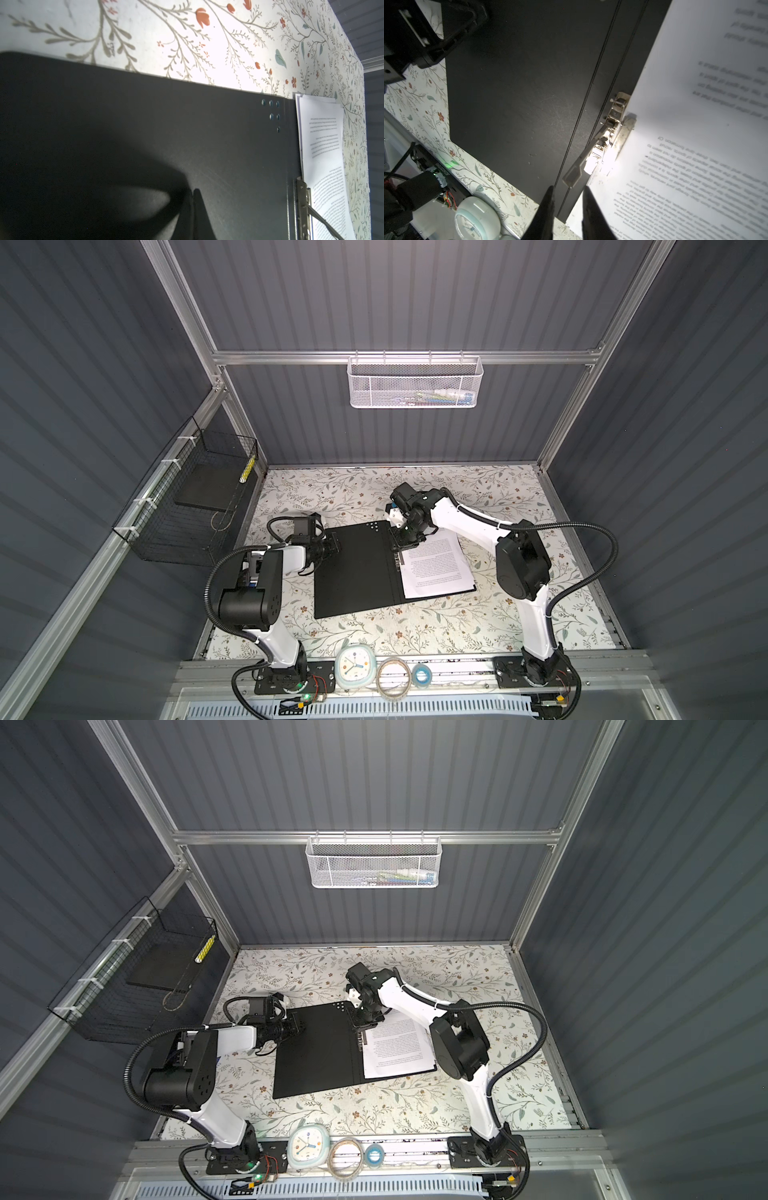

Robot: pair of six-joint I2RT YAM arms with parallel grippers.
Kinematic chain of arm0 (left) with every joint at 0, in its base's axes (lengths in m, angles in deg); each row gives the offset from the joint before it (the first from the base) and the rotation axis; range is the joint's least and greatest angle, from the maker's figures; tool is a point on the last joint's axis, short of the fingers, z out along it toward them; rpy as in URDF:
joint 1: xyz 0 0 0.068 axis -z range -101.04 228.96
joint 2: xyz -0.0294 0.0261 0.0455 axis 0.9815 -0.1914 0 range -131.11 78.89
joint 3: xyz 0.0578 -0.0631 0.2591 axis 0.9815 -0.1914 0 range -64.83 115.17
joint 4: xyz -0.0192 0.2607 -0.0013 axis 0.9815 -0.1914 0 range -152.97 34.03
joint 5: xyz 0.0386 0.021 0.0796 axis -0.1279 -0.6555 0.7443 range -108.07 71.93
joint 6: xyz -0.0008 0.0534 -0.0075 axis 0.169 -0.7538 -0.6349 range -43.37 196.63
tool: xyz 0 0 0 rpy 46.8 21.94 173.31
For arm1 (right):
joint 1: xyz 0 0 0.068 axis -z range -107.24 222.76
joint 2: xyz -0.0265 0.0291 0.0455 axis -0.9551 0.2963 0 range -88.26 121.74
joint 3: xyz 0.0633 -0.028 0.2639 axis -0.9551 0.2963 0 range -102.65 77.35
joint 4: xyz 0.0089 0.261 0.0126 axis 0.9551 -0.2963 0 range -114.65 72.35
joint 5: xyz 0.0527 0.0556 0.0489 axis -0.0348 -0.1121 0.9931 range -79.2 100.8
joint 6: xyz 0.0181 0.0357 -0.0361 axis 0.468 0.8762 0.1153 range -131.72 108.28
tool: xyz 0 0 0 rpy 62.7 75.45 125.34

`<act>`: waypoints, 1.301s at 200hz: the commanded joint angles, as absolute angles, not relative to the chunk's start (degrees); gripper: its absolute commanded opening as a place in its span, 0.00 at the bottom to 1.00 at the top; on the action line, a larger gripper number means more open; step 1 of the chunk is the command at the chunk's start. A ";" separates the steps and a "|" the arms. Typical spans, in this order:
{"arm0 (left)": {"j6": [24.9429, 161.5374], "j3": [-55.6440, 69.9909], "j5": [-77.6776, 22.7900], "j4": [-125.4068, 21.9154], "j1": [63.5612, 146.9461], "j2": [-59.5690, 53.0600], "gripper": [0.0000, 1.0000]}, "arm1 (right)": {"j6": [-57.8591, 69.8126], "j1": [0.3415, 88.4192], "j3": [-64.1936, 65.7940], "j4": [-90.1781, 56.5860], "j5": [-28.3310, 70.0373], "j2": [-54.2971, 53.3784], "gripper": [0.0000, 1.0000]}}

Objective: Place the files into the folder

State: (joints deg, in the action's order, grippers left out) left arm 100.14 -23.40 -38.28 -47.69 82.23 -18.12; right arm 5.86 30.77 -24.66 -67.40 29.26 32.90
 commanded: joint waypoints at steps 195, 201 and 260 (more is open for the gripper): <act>98.63 -24.40 -35.65 -55.09 82.13 -21.13 0.00 | 9.57 31.02 -21.89 -65.63 31.28 33.92 0.26; 98.61 -24.44 -35.65 -55.09 82.13 -21.09 0.00 | 9.59 31.01 -21.74 -65.40 31.24 33.76 0.25; 98.53 -24.31 -35.65 -55.24 82.13 -21.14 0.00 | 9.29 30.99 -21.50 -66.04 30.84 33.74 0.20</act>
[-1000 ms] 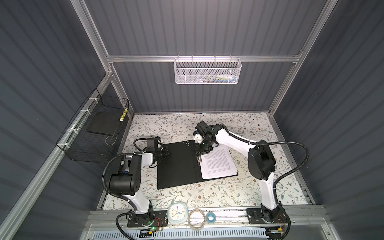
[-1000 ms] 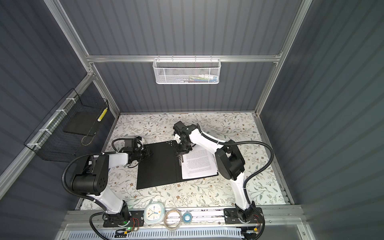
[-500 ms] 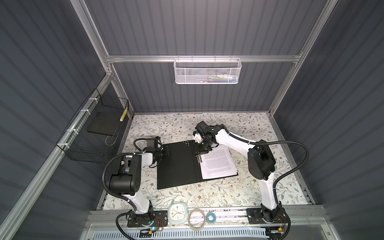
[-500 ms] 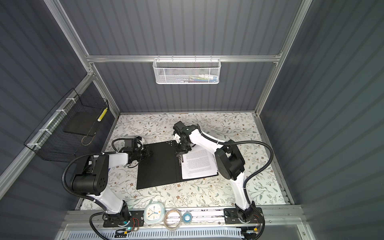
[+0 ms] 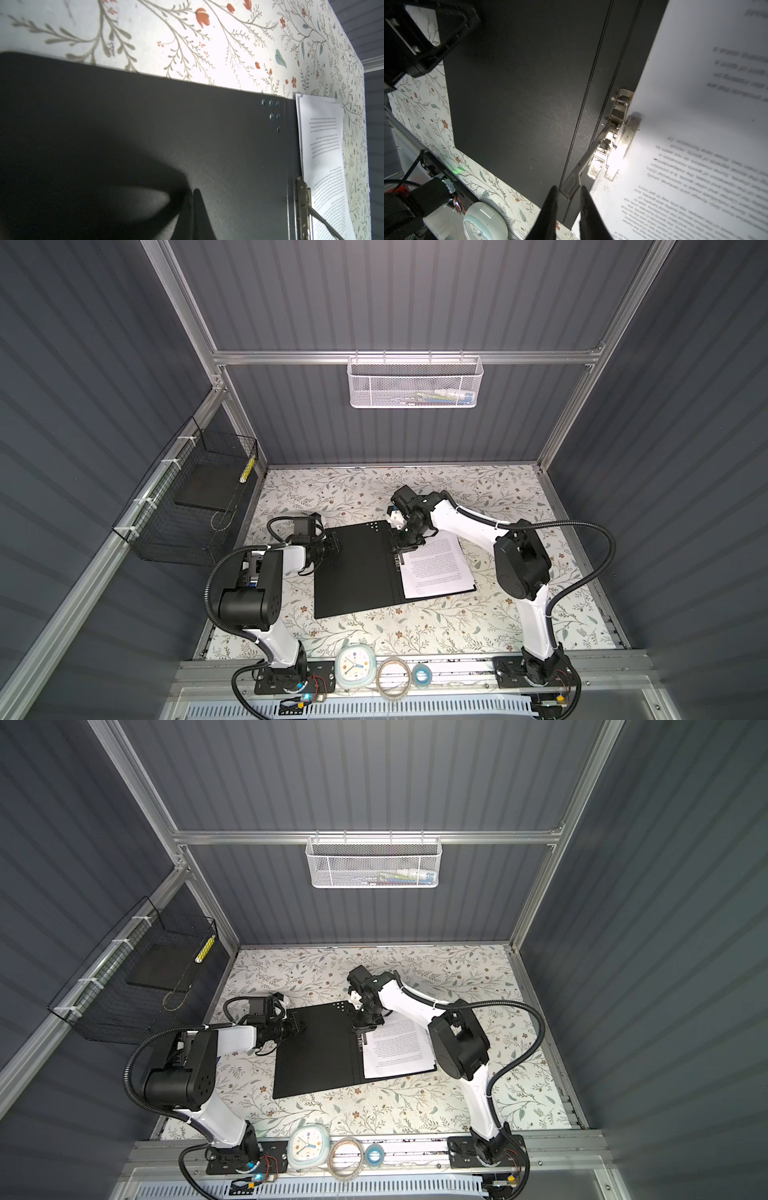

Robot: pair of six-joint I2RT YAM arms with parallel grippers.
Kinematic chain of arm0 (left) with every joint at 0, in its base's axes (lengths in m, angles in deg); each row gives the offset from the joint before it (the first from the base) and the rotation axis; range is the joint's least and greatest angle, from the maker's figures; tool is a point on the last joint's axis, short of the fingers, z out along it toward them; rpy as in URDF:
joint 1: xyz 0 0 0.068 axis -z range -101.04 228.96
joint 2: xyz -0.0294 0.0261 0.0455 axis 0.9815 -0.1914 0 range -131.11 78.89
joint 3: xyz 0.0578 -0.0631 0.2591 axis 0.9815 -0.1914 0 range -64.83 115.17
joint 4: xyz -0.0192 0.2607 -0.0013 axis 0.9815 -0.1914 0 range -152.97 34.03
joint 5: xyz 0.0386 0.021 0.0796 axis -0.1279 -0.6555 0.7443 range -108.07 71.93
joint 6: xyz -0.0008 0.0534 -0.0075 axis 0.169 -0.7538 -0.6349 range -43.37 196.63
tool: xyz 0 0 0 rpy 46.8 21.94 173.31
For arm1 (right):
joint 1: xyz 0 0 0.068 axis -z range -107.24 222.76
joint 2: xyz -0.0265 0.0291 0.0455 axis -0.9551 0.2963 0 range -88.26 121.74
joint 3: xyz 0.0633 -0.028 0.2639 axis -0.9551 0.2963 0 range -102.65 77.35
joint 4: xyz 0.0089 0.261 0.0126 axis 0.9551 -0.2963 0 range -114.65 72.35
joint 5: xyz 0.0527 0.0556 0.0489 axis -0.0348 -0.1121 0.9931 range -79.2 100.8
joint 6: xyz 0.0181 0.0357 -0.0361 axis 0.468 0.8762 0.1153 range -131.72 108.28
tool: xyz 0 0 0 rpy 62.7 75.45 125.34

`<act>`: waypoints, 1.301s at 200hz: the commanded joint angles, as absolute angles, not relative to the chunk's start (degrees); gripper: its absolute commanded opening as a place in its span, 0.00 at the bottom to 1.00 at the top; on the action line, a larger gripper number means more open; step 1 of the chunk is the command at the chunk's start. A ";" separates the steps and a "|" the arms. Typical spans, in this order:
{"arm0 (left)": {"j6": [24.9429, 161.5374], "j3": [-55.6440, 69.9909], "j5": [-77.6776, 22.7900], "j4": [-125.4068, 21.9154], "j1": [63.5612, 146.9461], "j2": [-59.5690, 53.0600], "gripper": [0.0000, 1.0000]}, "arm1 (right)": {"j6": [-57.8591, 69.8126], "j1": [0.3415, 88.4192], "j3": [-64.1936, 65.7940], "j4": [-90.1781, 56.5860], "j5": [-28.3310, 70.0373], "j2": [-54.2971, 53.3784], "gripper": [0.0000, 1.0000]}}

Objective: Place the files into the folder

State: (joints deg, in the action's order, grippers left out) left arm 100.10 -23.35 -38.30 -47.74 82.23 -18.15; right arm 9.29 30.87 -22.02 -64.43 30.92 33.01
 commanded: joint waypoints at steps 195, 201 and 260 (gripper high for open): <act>98.45 -24.31 -35.58 -55.14 82.13 -21.17 0.00 | 6.12 30.31 -22.35 -70.86 27.02 35.26 0.10; 98.43 -24.26 -35.64 -55.14 82.13 -21.22 0.00 | 5.68 30.31 -22.87 -71.58 26.71 35.52 0.10; 98.25 -24.19 -35.92 -55.35 82.13 -21.40 0.00 | 2.47 29.35 -26.65 -75.94 24.66 37.96 0.09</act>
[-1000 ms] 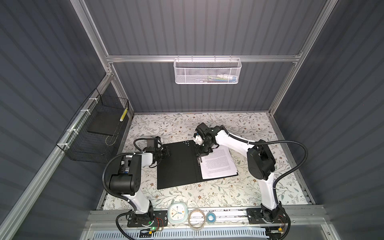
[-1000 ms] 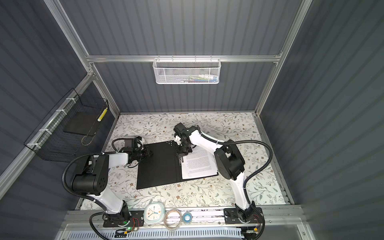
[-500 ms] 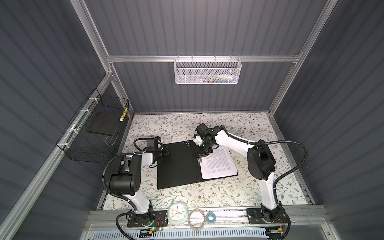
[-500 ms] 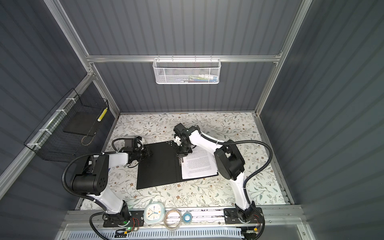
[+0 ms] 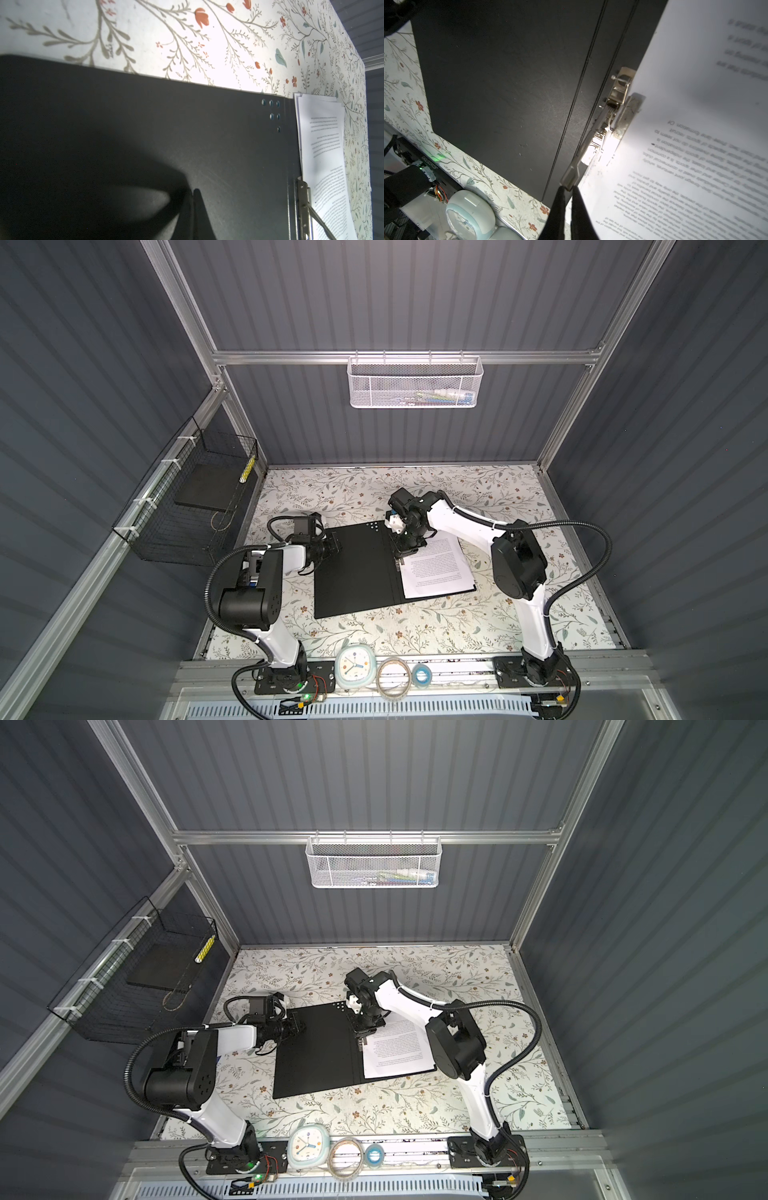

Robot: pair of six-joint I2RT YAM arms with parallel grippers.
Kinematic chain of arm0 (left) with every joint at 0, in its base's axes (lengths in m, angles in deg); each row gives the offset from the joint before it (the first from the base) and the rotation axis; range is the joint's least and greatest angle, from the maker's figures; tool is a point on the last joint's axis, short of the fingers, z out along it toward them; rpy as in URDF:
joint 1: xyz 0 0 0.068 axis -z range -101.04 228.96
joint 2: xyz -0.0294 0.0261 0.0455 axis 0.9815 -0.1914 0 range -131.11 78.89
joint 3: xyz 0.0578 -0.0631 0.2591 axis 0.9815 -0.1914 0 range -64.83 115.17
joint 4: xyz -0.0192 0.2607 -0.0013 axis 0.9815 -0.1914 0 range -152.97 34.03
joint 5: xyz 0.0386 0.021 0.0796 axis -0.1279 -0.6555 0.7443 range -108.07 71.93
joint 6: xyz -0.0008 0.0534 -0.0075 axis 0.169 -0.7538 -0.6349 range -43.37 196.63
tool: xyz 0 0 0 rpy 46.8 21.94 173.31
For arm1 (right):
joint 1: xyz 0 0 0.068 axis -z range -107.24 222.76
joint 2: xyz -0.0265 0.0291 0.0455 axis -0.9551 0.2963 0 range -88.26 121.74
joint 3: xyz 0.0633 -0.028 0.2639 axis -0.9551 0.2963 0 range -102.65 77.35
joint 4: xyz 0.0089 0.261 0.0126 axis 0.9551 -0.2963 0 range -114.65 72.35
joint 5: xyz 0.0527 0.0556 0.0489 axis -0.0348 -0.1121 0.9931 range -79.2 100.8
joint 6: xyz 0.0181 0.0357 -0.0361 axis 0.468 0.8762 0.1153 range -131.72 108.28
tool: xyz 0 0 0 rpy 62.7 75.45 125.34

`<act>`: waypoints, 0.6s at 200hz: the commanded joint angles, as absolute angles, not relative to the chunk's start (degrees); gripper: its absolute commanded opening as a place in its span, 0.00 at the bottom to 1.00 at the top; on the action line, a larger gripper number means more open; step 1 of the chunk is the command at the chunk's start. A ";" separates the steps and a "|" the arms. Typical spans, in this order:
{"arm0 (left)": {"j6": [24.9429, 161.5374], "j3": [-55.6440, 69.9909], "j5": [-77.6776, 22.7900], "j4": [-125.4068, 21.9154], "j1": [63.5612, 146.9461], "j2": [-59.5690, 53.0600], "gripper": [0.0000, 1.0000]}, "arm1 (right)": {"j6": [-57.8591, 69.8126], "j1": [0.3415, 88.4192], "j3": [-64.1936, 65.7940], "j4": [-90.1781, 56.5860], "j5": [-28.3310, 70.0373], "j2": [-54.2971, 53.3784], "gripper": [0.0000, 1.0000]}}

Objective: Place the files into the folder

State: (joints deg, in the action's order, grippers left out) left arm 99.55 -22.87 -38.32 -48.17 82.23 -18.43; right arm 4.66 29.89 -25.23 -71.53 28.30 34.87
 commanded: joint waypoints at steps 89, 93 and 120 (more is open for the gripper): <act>98.18 -24.06 -36.18 -55.43 82.13 -21.48 0.00 | -1.06 26.74 -30.69 -81.28 17.40 41.94 0.07; 98.22 -24.05 -36.18 -55.42 82.13 -21.48 0.00 | -1.08 26.63 -30.67 -81.23 16.99 42.06 0.07; 98.12 -24.05 -36.26 -55.47 82.13 -21.48 0.00 | -2.03 25.91 -32.36 -83.16 14.18 43.71 0.07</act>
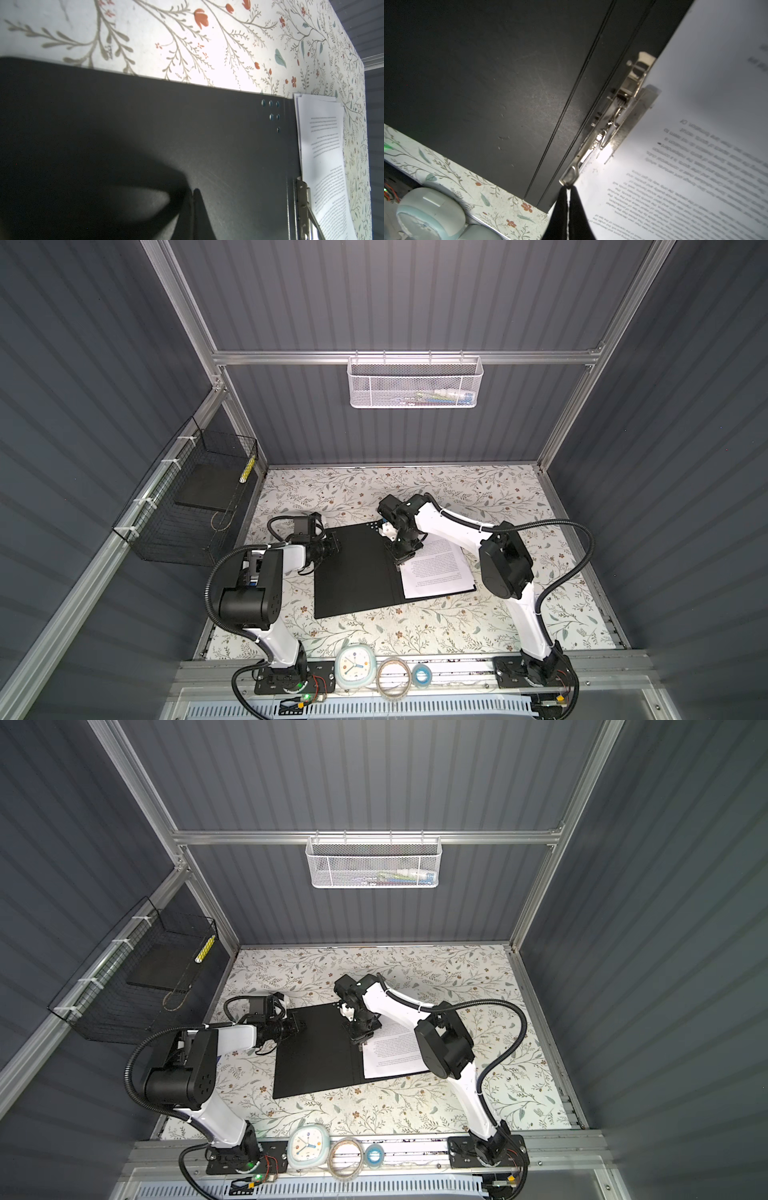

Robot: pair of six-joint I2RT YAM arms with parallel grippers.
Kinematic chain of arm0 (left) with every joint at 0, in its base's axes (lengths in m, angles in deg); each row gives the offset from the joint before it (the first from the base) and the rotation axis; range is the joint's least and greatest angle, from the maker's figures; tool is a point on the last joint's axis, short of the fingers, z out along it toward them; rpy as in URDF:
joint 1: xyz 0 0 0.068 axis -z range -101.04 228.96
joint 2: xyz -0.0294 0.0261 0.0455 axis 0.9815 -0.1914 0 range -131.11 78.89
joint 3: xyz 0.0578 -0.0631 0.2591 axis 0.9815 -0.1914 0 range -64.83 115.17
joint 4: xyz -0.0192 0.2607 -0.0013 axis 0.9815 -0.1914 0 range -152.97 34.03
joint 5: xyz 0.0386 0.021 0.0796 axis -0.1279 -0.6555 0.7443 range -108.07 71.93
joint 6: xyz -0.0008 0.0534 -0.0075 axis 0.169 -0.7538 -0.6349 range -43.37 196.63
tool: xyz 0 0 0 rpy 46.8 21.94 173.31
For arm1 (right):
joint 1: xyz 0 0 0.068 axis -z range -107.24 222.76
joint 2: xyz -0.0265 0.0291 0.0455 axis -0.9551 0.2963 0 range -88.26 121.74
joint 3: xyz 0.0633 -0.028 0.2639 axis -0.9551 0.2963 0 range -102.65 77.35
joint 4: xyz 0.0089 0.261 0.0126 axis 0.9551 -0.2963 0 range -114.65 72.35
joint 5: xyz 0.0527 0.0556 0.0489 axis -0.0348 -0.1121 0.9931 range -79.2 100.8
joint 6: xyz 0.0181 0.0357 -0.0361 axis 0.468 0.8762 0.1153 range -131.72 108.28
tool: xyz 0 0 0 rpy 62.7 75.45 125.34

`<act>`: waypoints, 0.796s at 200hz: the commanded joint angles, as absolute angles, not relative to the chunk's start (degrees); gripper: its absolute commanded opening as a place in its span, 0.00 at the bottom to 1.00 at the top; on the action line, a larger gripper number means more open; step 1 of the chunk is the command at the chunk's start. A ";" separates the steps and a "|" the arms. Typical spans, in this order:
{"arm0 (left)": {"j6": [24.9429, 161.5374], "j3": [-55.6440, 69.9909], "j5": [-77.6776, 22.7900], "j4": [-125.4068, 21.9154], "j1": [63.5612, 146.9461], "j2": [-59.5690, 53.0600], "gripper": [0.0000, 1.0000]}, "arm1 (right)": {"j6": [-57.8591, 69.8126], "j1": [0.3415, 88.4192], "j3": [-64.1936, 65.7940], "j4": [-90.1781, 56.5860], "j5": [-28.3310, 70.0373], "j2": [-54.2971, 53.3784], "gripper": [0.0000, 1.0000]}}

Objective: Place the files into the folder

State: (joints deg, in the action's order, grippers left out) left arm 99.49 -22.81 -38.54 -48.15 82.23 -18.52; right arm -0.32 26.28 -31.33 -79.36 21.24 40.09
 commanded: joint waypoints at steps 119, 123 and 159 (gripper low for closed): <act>98.06 -24.07 -36.27 -55.55 82.13 -21.55 0.00 | -4.26 22.12 -36.87 -86.77 3.48 49.84 0.03; 98.00 -24.05 -36.28 -55.56 82.13 -21.49 0.00 | -4.18 21.99 -37.11 -86.93 3.30 50.09 0.03; 98.00 -24.09 -36.40 -55.58 82.17 -21.53 0.00 | -4.08 21.28 -37.85 -87.42 0.55 51.00 0.03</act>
